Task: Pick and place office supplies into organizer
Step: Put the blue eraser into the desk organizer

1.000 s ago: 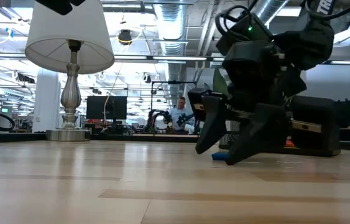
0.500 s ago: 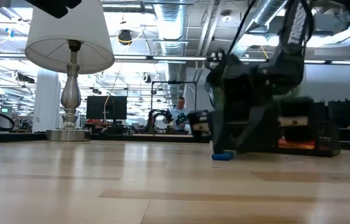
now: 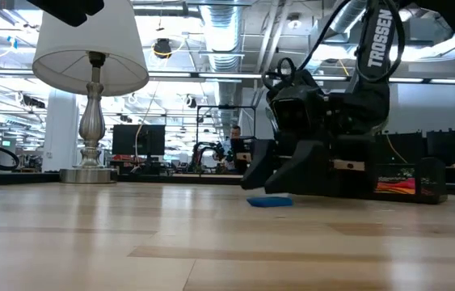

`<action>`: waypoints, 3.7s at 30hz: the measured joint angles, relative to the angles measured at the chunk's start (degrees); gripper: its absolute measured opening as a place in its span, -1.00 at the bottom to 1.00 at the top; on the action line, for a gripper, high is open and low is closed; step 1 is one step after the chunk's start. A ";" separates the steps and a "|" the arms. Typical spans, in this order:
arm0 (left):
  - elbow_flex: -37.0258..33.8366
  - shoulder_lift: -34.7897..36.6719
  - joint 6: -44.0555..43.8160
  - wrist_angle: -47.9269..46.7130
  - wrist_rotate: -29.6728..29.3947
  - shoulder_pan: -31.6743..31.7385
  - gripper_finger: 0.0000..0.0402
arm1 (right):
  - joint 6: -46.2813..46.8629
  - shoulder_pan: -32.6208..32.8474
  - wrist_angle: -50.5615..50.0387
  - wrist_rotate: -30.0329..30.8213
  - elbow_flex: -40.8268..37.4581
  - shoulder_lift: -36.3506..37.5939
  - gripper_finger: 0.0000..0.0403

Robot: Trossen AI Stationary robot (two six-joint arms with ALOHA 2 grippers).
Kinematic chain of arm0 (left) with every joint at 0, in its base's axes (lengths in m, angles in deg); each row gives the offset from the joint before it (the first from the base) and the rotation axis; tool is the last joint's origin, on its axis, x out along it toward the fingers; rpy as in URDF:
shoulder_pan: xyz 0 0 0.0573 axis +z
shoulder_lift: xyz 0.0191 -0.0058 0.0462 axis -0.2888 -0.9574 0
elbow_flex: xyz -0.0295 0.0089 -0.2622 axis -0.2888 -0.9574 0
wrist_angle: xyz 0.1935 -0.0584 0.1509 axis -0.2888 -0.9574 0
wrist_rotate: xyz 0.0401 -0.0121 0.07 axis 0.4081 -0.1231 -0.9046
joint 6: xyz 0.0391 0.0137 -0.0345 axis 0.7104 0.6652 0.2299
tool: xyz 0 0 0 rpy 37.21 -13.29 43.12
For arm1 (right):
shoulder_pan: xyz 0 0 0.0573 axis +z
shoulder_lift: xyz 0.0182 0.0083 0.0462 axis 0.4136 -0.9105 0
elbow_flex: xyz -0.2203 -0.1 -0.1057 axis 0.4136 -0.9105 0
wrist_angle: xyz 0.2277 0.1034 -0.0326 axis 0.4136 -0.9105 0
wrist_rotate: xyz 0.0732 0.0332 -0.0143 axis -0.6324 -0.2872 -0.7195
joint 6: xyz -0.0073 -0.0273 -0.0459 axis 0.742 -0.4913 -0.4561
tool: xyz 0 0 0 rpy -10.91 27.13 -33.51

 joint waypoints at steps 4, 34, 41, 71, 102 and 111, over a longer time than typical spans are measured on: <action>0.00 0.00 0.56 -0.13 0.00 0.02 -0.38 | -0.17 0.56 -0.07 1.61 0.77 -1.20 -0.36; 0.00 0.02 6.47 -2.49 1.49 0.02 -0.38 | 10.80 -0.49 -0.69 -2.06 1.69 -1.67 -0.37; 0.00 0.02 6.76 -2.48 1.46 -0.09 -0.38 | 12.21 0.15 -2.15 -3.29 1.75 -0.98 -0.37; 0.00 0.04 9.60 -2.47 0.60 0.39 -0.38 | 7.65 1.64 -0.44 7.43 1.70 -2.22 -0.78; 0.02 0.04 12.62 -2.47 -9.60 0.46 -0.38 | 66.67 17.39 -63.27 80.63 1.66 35.52 -0.94; 0.04 0.07 10.38 -2.47 -9.49 0.14 -0.38 | 66.40 12.75 -68.60 77.74 1.66 35.32 -0.93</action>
